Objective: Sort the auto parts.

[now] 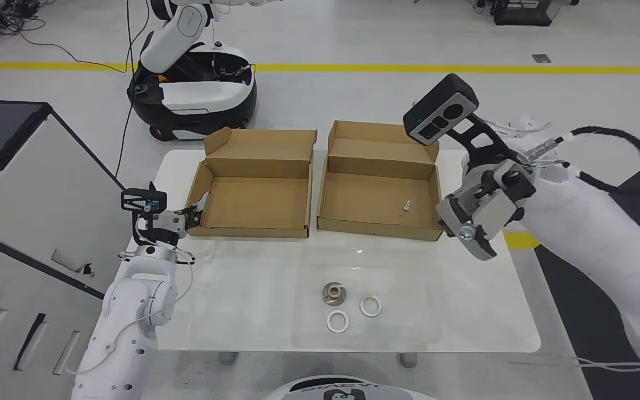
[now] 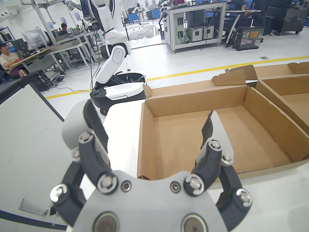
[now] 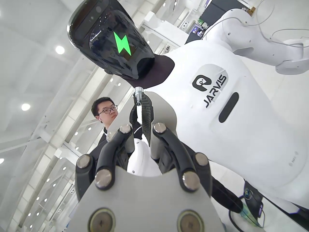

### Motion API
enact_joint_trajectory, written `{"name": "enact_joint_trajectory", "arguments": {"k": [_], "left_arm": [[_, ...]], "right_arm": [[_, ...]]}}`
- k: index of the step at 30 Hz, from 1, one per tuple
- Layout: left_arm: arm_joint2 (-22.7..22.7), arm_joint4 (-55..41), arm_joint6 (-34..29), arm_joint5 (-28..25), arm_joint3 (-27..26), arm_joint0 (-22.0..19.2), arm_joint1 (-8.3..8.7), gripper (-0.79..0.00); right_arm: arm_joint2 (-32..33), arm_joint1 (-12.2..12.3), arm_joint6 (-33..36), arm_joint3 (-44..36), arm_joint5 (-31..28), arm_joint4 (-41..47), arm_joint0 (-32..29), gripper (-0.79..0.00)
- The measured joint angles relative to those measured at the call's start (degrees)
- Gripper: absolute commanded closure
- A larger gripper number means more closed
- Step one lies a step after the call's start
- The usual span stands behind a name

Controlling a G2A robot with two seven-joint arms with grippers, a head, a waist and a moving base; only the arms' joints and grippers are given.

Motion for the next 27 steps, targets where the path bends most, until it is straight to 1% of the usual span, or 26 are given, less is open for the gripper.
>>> {"name": "enact_joint_trajectory", "arguments": {"k": [3,10,14,27], "left_arm": [[0.0,0.0,0.0,0.0,0.0,0.0,0.00,-0.785],[0.0,0.0,0.0,0.0,0.0,0.0,0.00,-0.785],[0.0,0.0,0.0,0.0,0.0,0.0,0.00,-0.785],[0.0,0.0,0.0,0.0,0.0,0.0,0.00,-0.785]], "right_arm": [[0.0,0.0,0.0,0.0,0.0,0.0,0.0,0.000],[2.5,-0.1,-6.9,-2.0,3.3,-6.1,-2.7,0.000],[4.2,-0.2,-7.8,-2.8,4.8,-7.5,-4.1,0.000],[7.3,-2.4,-6.0,-3.4,7.4,-1.4,-8.3,0.000]]}}
